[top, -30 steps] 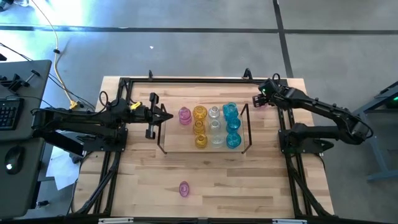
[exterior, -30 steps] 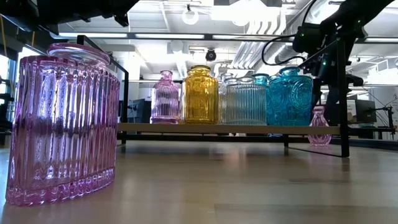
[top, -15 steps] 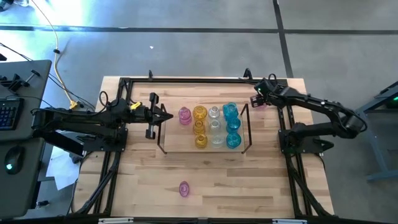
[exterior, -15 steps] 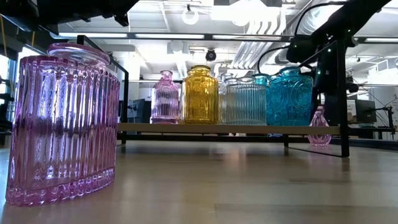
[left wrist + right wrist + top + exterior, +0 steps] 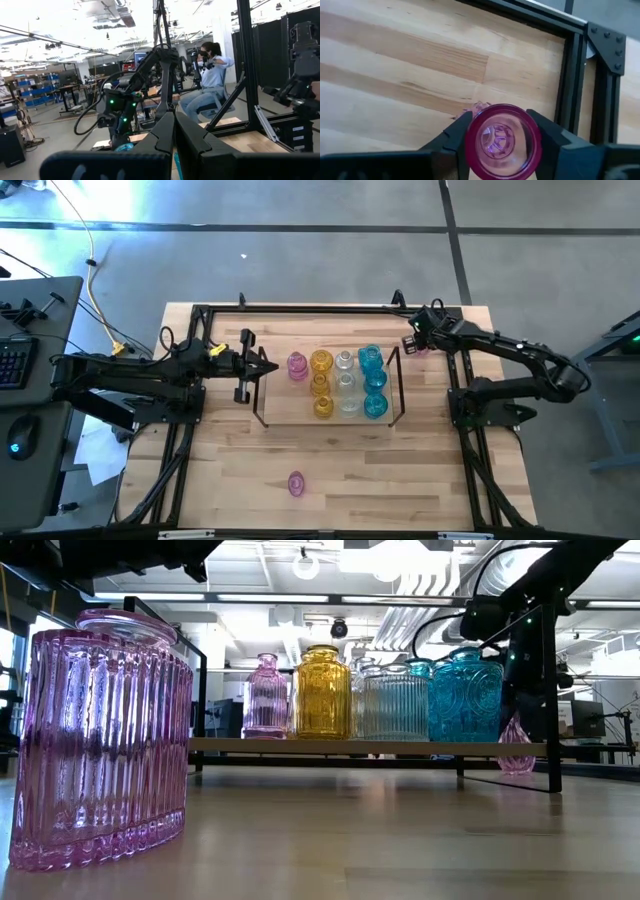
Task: Sort vases onto shelf
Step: Put the top purple vase aligned with the other purple vase on the shelf
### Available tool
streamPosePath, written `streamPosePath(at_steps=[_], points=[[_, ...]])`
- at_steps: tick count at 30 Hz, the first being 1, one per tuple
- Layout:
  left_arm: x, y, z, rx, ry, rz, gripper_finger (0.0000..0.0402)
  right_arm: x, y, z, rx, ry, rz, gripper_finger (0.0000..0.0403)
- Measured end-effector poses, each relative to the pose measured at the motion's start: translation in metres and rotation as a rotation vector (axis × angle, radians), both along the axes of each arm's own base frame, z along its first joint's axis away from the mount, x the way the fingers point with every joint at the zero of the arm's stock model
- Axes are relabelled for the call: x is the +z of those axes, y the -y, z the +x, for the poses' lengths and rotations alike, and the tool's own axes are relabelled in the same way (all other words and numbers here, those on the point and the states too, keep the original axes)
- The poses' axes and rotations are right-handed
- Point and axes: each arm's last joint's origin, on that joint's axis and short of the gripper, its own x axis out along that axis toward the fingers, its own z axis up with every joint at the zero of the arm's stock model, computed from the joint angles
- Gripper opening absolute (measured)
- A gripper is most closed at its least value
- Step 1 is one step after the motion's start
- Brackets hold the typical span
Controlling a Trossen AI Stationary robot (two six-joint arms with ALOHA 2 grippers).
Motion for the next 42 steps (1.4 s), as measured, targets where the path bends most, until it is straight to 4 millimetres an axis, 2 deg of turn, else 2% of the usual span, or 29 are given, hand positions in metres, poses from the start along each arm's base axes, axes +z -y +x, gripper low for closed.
streamPosePath(at_steps=[5,10,13,18,23,27,32,42], points=[[0.000,0.000,0.000,0.000,0.000,0.000,0.0007,0.015,-0.006,-0.007,0.020,0.014,-0.017,0.0135],[0.000,0.000,0.000,0.000,0.000,0.000,0.0007,0.051,-0.015,-0.016,0.008,0.037,-0.043,0.0127],[0.000,0.000,0.000,0.000,0.000,0.000,0.0007,0.079,-0.023,-0.022,0.011,0.043,-0.078,0.0127],[0.000,0.000,0.000,0.000,0.000,0.000,0.0007,0.137,-0.045,-0.032,0.017,0.076,-0.164,0.0130],[0.000,0.000,0.000,0.000,0.000,0.000,0.0007,0.192,-0.069,-0.035,0.108,0.209,-0.238,0.0131],[0.000,0.000,0.000,0.000,0.000,0.000,0.0007,0.225,-0.085,-0.033,0.228,0.330,-0.283,0.0131],[0.000,0.000,0.000,0.000,0.000,0.000,0.0007,0.244,-0.100,-0.014,0.410,0.403,-0.311,0.0132],[0.000,0.000,0.000,-0.004,-0.003,-0.018,0.0007,0.243,-0.135,0.071,0.828,0.476,-0.338,0.0132]])
